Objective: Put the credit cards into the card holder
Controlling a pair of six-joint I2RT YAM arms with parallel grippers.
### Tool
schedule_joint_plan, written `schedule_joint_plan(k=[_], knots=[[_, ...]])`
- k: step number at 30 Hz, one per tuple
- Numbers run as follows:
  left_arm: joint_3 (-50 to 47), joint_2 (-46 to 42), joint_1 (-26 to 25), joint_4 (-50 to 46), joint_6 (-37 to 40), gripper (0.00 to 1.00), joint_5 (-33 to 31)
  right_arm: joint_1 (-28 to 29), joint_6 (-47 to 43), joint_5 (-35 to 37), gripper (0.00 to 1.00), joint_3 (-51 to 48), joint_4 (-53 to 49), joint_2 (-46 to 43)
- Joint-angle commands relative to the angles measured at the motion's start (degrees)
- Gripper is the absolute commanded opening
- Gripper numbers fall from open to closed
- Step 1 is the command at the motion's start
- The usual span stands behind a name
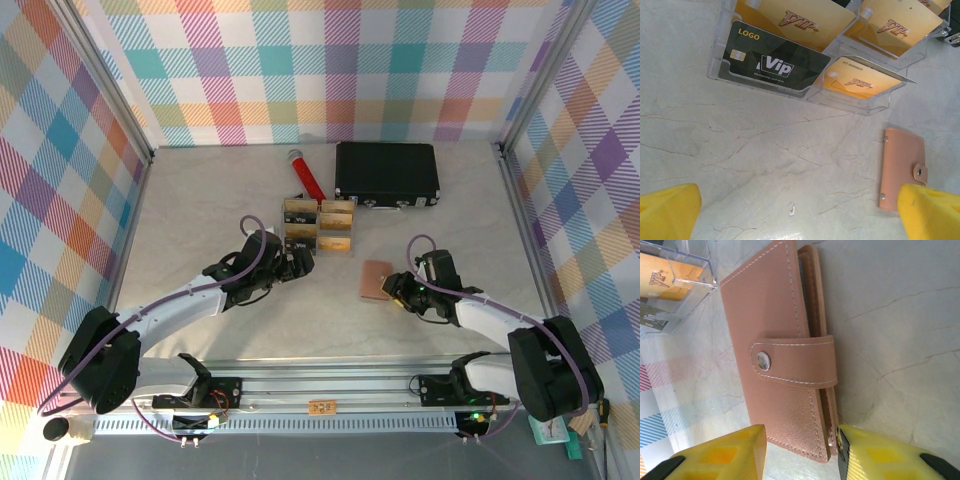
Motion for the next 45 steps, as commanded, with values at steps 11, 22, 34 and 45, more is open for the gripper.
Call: schedule_joint_plan(k=[11, 22, 34, 45], knots=[[0.3, 1.0, -1.4, 0.1, 0.0, 1.0, -1.0, -0.5, 1.3, -2.3, 0.39, -1.4, 3.8, 1.7], [0.6, 2.3, -1.8, 0.9, -0.1, 1.0, -0.8, -0.7, 0.9, -2.1, 0.3, -1.5, 2.7, 0.8], [0.9, 3.4, -2.1, 1.3, -0.2, 1.0, -0.6, -0.8, 2.2, -2.9, 0.1, -2.1, 7.3, 4.7], [1.4, 3.4, -2.2, 1.5, -0.1, 1.0, -0.7, -1.2, 2.1, -5.2, 0.0, -1.5, 4.9, -0.6]])
